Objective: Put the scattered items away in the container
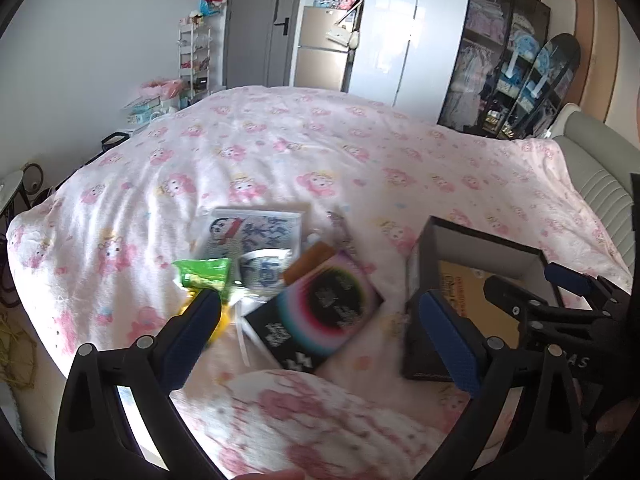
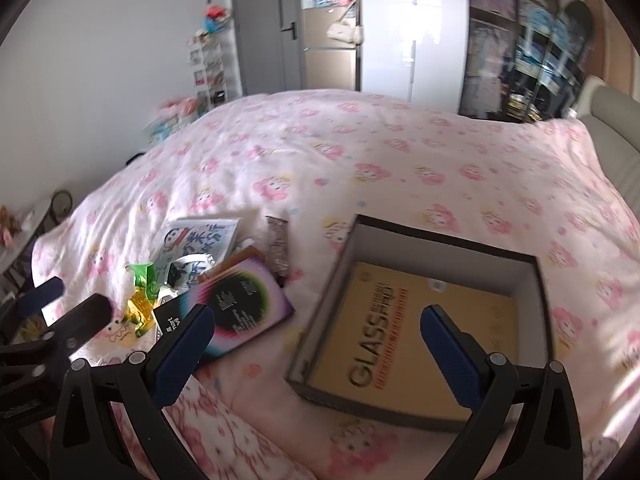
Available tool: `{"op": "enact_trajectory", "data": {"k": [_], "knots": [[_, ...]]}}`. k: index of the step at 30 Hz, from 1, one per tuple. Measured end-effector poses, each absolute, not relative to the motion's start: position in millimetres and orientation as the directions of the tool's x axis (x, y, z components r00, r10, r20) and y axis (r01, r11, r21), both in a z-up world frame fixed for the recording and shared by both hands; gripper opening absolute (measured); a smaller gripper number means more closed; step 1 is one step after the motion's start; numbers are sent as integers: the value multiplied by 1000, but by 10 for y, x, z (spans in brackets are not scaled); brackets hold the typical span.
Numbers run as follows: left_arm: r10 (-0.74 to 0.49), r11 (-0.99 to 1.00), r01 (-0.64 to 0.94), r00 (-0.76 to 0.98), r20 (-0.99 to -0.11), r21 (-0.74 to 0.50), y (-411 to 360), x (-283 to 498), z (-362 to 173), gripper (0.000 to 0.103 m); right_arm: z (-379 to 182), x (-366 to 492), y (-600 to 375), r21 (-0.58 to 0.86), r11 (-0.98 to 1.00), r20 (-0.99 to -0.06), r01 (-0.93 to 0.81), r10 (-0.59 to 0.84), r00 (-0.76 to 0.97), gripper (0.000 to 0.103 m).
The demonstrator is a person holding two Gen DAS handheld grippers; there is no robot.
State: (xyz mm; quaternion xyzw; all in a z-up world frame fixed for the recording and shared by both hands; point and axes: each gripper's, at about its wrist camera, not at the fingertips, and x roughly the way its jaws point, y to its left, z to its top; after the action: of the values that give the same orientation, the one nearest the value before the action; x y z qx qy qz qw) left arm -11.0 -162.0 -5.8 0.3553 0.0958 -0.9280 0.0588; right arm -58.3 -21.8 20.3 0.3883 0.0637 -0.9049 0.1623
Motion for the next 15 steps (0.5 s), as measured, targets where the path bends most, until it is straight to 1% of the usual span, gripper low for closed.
{"op": "enact_trajectory", "data": {"k": [2, 5, 8, 12, 13, 15], "knots": [[-50, -970, 199, -728, -683, -141, -1797, -165, -128, 100, 86, -675, -393, 6, -935, -749, 354, -239, -618, 103], [-38, -956, 232, -706, -707, -180, -2081, -248, -249, 100, -77, -785, -637, 25, -922, -773, 386, -263, -578, 103], [-27, -943, 261, -678, -734, -207, -2334, -329, -404, 97, -214, -897, -831, 29, -913, -798, 407, -266, -541, 103], [-6, -923, 299, -639, -769, -240, -2597, -423, -643, 96, -357, -1045, -1056, 6, -901, -821, 434, -252, -512, 103], [11, -917, 304, -627, -779, -257, -2646, -449, -714, 94, -407, -1098, -1109, 1, -899, -829, 437, -245, -503, 103], [49, -911, 302, -599, -799, -282, -2705, -502, -842, 84, -508, -1206, -1187, -7, -895, -845, 445, -233, -482, 103]]}}
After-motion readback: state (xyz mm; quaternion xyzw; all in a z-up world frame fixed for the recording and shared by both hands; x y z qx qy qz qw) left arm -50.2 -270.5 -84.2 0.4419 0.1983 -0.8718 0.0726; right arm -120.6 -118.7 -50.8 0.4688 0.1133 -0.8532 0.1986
